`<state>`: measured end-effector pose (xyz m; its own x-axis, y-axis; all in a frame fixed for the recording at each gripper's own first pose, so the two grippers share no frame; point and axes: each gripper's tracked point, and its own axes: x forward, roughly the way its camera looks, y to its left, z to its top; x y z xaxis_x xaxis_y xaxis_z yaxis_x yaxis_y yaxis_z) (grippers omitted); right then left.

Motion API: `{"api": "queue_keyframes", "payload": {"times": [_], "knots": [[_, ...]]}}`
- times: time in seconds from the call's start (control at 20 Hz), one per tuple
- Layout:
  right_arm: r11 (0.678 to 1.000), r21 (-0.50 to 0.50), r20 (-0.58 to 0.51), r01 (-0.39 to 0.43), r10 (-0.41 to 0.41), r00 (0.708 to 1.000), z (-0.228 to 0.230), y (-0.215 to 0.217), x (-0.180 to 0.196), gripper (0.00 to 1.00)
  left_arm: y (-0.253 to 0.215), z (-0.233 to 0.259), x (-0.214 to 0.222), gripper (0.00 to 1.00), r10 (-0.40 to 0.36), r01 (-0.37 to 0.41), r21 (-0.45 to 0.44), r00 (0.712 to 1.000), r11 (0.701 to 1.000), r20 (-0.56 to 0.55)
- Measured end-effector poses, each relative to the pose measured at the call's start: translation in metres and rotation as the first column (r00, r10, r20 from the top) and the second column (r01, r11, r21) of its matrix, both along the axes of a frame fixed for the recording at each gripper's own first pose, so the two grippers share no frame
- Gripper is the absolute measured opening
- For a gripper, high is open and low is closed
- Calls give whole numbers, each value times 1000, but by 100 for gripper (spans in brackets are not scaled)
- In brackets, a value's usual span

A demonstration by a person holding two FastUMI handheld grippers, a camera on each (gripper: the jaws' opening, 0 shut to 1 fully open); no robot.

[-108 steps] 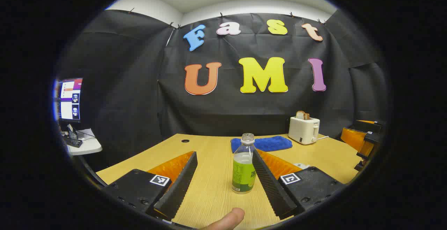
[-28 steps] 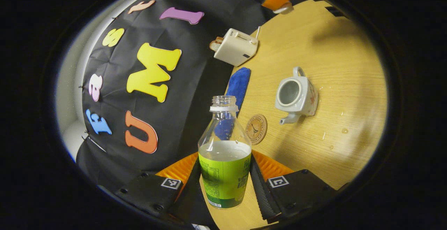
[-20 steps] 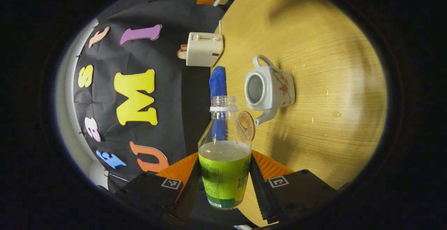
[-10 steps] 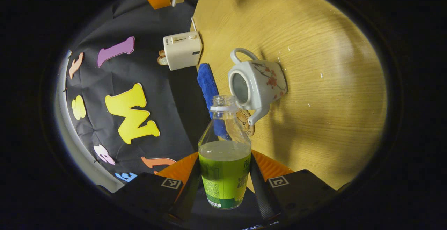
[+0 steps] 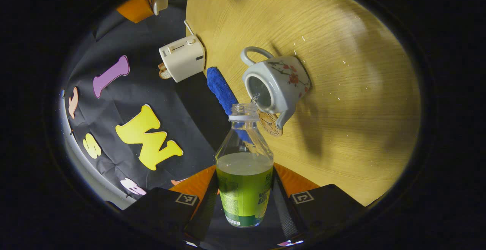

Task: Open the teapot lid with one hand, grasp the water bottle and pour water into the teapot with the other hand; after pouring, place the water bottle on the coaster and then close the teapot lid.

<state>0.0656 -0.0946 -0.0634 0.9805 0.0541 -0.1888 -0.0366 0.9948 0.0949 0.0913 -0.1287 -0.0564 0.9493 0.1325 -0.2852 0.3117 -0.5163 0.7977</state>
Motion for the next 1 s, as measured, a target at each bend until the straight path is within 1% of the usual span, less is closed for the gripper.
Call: {"api": "queue_keyframes", "payload": {"times": [0.25,0.5,0.6,0.8,1.0], "knots": [[1000,9,5,7,-7,1000,3,-5,-1,0,-9,10,-1,75,-20,18,67,1000,998,21],[1000,12,2,1,-1,1000,2,-4,-1,0,-5,15,0,75,-16,12,103,999,995,42],[1000,11,0,0,0,1000,1,-3,-1,0,-2,13,0,74,-8,4,104,999,995,39],[1000,4,-7,1,-1,1000,-2,-2,1,0,-3,14,1,75,-23,17,110,999,994,49],[1000,-6,-18,3,-4,1000,-7,-2,3,0,-2,13,3,75,-34,28,90,998,996,62]]}}
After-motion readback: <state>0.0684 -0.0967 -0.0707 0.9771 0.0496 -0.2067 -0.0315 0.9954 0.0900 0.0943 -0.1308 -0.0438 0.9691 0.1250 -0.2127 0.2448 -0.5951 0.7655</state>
